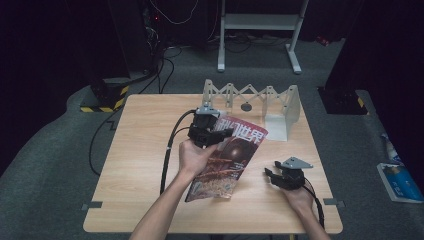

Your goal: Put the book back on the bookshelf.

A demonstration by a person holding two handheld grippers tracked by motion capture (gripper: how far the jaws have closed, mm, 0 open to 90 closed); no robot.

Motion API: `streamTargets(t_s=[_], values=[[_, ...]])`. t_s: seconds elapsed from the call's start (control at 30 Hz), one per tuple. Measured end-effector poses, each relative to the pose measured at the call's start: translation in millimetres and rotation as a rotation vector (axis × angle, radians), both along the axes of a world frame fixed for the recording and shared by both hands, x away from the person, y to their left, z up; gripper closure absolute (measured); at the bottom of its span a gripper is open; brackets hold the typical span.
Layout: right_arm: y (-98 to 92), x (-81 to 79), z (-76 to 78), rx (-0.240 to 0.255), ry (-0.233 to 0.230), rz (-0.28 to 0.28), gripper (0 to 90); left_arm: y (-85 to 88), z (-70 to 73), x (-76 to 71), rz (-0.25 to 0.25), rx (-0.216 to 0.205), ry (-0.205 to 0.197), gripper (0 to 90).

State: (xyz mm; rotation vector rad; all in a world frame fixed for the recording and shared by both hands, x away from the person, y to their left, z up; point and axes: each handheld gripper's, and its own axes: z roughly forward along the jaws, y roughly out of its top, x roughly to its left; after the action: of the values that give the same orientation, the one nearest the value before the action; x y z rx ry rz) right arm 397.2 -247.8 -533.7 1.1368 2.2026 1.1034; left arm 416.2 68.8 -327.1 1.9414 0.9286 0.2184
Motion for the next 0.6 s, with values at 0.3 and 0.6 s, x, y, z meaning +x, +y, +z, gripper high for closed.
streamTargets(t_s=[0.3,0.6], values=[[0.1,0.0,-0.1,0.0,-0.002,0.001,45.7,-4.5,11.2,7.2,0.004,0.051,-0.003,83.7],[0.5,-0.3,-0.1,-0.005,-0.003,0.002,45.4,-5.2,22.1,15.4,0.017,0.102,0.003,83.7]])
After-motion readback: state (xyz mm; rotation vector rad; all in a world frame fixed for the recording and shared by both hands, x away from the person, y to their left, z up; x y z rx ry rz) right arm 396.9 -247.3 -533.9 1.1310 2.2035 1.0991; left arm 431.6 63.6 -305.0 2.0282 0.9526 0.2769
